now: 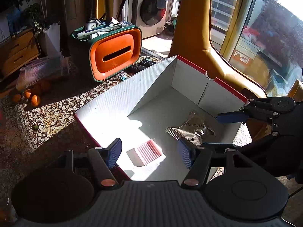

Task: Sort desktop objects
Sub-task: 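Open both grippers to drop the tray and bag into the box, then withdraw both tools from the box back over the table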

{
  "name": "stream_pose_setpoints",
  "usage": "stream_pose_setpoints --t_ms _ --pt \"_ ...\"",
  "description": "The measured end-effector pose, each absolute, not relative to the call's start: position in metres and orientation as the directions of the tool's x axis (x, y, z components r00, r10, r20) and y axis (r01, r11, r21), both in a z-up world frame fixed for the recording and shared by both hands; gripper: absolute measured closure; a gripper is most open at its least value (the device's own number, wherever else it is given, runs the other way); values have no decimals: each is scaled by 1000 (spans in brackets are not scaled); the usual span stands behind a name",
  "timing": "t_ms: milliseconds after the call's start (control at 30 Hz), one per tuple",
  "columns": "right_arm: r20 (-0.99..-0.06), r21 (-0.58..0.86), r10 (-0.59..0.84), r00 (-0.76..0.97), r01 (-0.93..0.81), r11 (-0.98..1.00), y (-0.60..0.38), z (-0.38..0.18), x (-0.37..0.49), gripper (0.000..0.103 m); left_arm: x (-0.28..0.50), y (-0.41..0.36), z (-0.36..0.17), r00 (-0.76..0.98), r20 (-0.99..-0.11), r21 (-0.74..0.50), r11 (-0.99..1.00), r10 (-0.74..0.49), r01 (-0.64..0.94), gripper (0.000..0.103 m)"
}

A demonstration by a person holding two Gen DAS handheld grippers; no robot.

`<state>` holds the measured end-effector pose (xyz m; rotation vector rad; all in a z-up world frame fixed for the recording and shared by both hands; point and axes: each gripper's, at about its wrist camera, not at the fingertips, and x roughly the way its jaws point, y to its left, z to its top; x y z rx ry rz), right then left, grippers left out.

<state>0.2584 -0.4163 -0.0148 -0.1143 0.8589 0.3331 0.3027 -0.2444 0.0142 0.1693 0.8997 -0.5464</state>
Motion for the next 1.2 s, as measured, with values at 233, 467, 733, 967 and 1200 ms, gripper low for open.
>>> stream_pose_setpoints --t_ms 233,467,733,967,1200 --pt "-734 50 258 628 -329 943 -402 -4 243 32 274 -227 21 560 -747 -16 852 -358 523 39" --pt "-706 84 283 650 -321 943 -392 5 227 31 249 -204 25 602 -723 23 859 -339 511 39" --pt "-685 115 315 657 -330 937 -371 12 208 30 228 -167 30 634 -692 -15 885 -345 466 28" --pt "-652 151 367 663 -361 920 -348 20 190 26 208 -136 27 657 -674 -16 897 -337 443 19" --pt "-645 159 387 659 -380 911 -326 19 177 21 191 -108 23 671 -672 -16 913 -312 408 16"
